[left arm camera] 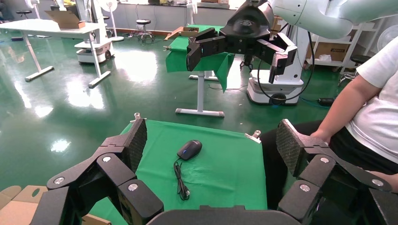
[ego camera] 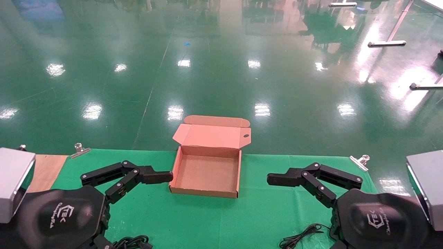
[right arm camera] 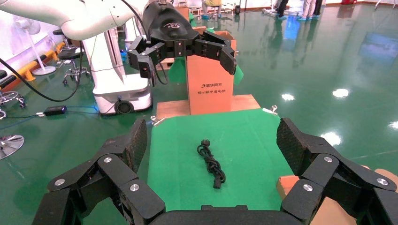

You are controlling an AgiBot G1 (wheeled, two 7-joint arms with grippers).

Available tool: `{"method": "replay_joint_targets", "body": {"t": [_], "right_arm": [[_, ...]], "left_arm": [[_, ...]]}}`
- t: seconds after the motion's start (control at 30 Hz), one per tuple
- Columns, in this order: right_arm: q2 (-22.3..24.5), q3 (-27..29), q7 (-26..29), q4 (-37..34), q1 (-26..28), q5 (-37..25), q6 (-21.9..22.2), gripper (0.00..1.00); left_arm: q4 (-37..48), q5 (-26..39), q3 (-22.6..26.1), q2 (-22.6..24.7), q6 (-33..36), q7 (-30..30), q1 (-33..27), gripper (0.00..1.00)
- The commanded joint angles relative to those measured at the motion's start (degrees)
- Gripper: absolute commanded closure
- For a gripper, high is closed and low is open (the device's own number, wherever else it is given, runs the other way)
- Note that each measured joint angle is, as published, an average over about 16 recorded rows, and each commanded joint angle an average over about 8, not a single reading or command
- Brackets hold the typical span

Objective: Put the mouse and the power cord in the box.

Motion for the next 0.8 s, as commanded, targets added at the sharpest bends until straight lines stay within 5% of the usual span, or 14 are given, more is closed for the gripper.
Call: {"method": "replay_joint_targets", "body": {"t": [0.03,0.8], "right_arm": [[0.0,0.0,0.0,0.0,0.0,0.0,0.0,0.0],[0.0,-0.6,-0.9,-0.1,0.1,-1.9,-0.1,0.0]], "left_arm": [[0.0,0.0,0.0,0.0,0.0,0.0,0.0,0.0],[0.1,1.6,1.1,1.0,0.6,0.8,0.0,0.0]]}}
